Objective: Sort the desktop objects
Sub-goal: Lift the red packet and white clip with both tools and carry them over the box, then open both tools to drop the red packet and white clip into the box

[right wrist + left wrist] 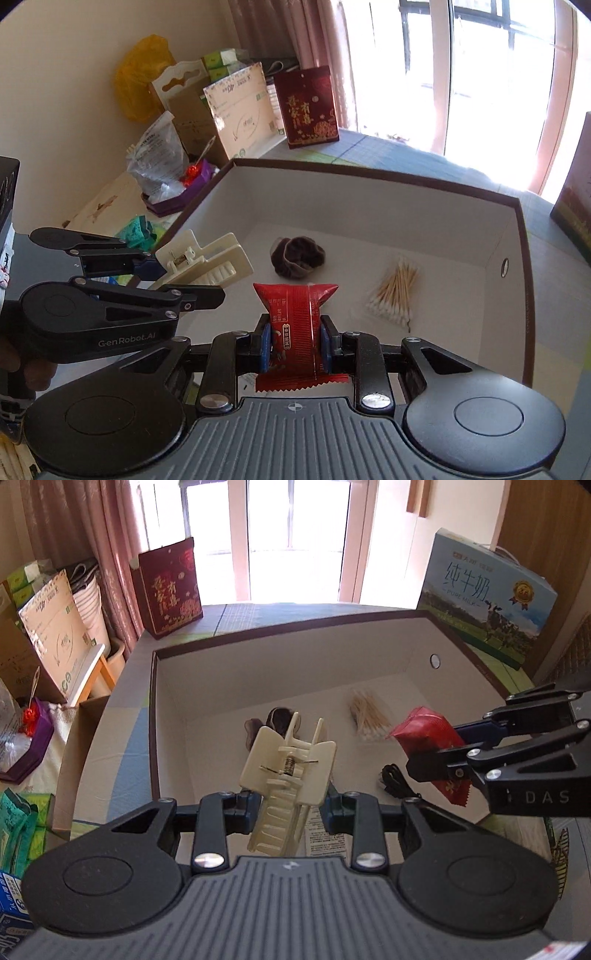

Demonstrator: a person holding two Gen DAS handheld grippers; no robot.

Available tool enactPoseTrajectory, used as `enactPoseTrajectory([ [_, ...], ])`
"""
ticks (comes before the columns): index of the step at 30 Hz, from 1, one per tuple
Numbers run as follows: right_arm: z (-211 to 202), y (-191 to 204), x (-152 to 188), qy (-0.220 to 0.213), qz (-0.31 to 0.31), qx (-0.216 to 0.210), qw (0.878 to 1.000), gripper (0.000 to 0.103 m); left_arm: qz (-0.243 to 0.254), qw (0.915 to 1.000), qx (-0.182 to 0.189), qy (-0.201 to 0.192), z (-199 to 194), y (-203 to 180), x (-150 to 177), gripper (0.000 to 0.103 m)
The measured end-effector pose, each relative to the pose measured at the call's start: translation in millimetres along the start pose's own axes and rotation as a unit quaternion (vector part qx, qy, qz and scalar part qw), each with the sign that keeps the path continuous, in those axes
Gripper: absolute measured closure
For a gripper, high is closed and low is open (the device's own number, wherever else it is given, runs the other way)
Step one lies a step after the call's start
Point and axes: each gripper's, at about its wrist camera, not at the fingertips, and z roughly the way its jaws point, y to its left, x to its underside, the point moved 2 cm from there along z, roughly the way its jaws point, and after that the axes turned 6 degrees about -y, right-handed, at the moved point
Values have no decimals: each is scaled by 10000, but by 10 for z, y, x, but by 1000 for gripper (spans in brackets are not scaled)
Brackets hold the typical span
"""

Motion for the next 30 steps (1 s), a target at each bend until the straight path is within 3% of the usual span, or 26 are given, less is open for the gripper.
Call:
enactPoseTrajectory([
  [9,579,-125,153,972,-68,157,9951,80,-165,9944,-72,1037,515,107,170,75],
  [23,668,-114,211,1266,-138,283,9915,80,65,9919,-217,1248,610,45,187,73],
  [25,667,-114,212,1275,-143,258,9914,76,104,9919,-214,1251,607,33,184,68],
  [28,617,-118,209,1175,-137,246,9927,58,144,9925,-170,1200,578,2,167,54],
  [30,572,-114,203,1135,-177,298,9929,48,132,9932,-174,1142,546,-11,152,52],
])
